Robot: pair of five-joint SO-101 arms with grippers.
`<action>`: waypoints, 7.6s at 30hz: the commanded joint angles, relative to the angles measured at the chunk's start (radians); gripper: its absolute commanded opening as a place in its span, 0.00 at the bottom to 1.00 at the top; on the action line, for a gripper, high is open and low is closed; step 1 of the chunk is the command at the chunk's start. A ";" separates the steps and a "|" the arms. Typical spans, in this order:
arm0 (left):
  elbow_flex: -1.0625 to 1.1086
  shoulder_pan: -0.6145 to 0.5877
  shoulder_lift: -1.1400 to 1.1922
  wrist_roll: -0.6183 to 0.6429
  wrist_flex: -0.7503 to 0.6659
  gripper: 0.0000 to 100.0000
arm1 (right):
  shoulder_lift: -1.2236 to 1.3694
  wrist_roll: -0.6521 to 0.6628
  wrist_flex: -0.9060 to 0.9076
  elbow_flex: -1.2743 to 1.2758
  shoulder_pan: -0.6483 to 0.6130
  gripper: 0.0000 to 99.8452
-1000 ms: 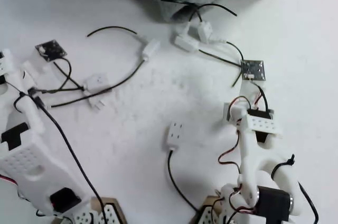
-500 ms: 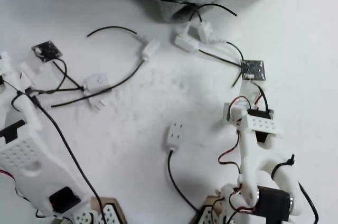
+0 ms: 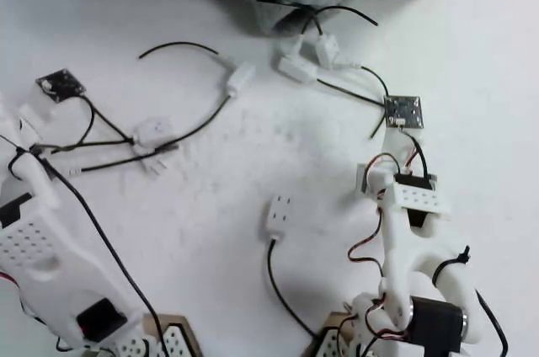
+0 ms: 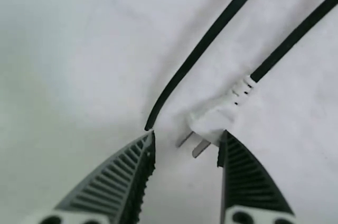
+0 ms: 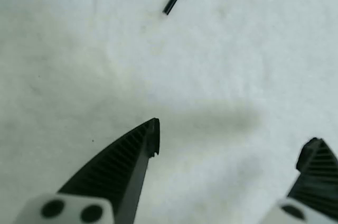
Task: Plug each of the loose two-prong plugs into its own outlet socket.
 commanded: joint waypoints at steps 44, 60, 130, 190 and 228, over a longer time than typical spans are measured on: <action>-0.012 0.283 0.038 -0.005 0.419 0.03 | -0.002 0.003 -0.015 -0.012 -0.005 0.40; -0.002 0.667 0.061 0.032 0.311 0.03 | -0.002 0.003 -0.015 -0.012 -0.005 0.40; -0.221 0.667 0.183 -0.026 0.448 0.17 | -0.002 0.003 -0.035 -0.012 -0.005 0.40; -0.216 0.667 0.177 -0.008 0.474 0.02 | -0.004 0.003 -0.036 -0.003 -0.002 0.40; 0.020 0.757 -0.708 0.916 0.252 0.02 | -0.004 0.003 -0.036 -0.003 -0.004 0.40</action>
